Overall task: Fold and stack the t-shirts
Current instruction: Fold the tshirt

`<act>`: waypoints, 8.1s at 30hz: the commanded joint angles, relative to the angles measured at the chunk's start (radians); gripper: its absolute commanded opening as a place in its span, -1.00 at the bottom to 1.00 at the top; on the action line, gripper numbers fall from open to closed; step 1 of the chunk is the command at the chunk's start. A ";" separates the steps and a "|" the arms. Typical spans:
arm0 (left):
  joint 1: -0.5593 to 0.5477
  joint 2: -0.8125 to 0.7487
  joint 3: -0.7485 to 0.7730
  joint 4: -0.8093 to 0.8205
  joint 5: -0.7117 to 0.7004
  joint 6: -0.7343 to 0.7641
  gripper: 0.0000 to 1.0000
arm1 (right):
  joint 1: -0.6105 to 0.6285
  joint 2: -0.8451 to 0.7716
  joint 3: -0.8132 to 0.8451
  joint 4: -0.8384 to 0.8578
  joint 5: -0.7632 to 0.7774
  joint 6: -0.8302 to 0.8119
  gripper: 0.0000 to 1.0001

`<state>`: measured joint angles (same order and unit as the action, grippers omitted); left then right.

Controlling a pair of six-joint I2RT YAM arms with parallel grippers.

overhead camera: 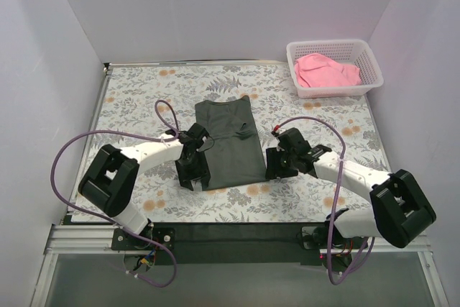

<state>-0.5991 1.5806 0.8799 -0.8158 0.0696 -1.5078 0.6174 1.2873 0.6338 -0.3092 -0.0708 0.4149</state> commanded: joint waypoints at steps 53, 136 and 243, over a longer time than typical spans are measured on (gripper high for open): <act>-0.088 0.039 0.122 -0.081 -0.056 0.014 -1.00 | 0.212 0.198 0.248 -0.313 0.217 0.016 -0.97; 0.220 0.024 -0.012 0.449 0.093 0.007 -1.00 | -0.056 0.739 0.974 -0.473 -0.116 -0.465 -0.97; 0.249 0.076 0.047 0.688 0.107 0.141 -0.64 | -0.242 0.632 0.857 -0.351 -0.216 -0.367 -0.70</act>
<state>-0.3588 1.7397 0.9371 -0.1368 0.2173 -1.3464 0.3813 1.9560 1.4460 -0.6994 -0.3016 0.0399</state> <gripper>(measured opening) 0.106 0.122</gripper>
